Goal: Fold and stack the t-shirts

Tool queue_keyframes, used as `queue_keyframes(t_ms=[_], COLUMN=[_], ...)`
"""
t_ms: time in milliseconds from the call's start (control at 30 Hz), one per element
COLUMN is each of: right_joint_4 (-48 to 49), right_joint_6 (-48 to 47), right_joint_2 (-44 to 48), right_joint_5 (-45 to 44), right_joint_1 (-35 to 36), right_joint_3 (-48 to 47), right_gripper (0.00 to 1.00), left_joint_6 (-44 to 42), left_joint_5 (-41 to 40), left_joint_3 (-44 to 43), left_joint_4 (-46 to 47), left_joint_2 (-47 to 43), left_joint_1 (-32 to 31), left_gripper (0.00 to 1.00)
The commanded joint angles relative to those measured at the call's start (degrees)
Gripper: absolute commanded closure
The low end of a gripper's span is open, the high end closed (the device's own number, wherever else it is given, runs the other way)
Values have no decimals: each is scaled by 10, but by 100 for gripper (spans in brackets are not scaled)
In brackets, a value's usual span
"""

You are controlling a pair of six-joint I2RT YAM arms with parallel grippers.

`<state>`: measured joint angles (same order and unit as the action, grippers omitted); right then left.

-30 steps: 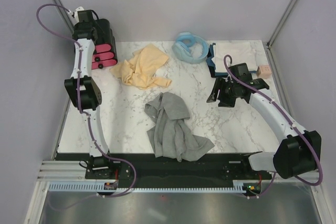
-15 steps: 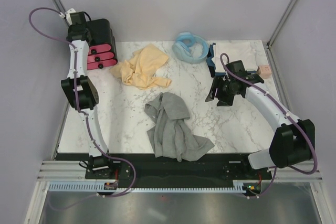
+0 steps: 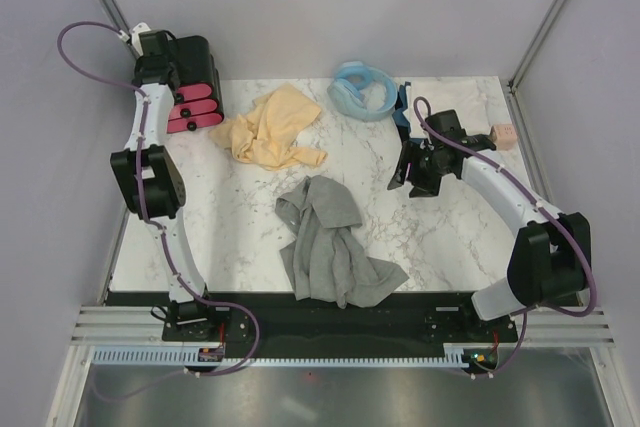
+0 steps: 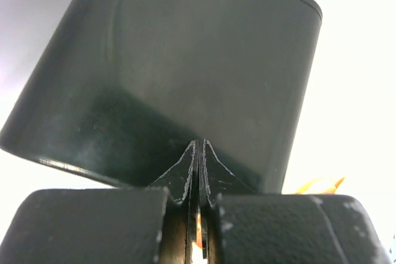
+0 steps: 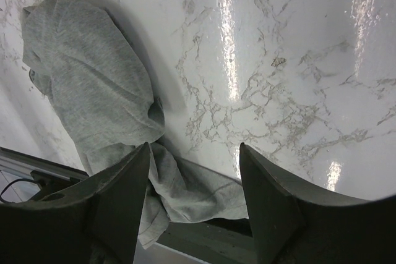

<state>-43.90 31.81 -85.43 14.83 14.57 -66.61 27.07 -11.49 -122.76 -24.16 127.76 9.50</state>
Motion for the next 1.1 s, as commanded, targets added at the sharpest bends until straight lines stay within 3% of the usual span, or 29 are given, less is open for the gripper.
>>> queue_keyframes(t_ms=[0, 167, 333, 667, 867, 933, 1067], right_joint_4=[19, 42, 70, 84, 131, 138, 139], right_joint_6=[-13, -4, -35, -41, -18, -5, 28], right_joint_2=[-10, 4, -24, -225, -269, -322, -423], right_joint_5=[6, 13, 20, 76, 96, 117, 151], right_joint_1=[1, 0, 1, 27, 45, 56, 78], right_joint_3=[-26, -4, -29, -355, -409, -450, -628], right_gripper=[33, 32, 32, 33, 33, 33, 34], left_joint_6=[4, -1, 14, 76, 80, 76, 74], left_joint_5=[4, 15, -7, -55, -57, -52, -52], left_joint_3=[82, 113, 85, 44, -85, -116, -109], left_joint_4=[-160, -160, -162, -164, -207, -218, -220], left_joint_2=[25, 5, -9, -29, 34, 52, 46], left_joint_1=[-4, -4, -3, 29, 35, 35, 40], left_gripper=[98, 98, 98, 98, 98, 98, 98])
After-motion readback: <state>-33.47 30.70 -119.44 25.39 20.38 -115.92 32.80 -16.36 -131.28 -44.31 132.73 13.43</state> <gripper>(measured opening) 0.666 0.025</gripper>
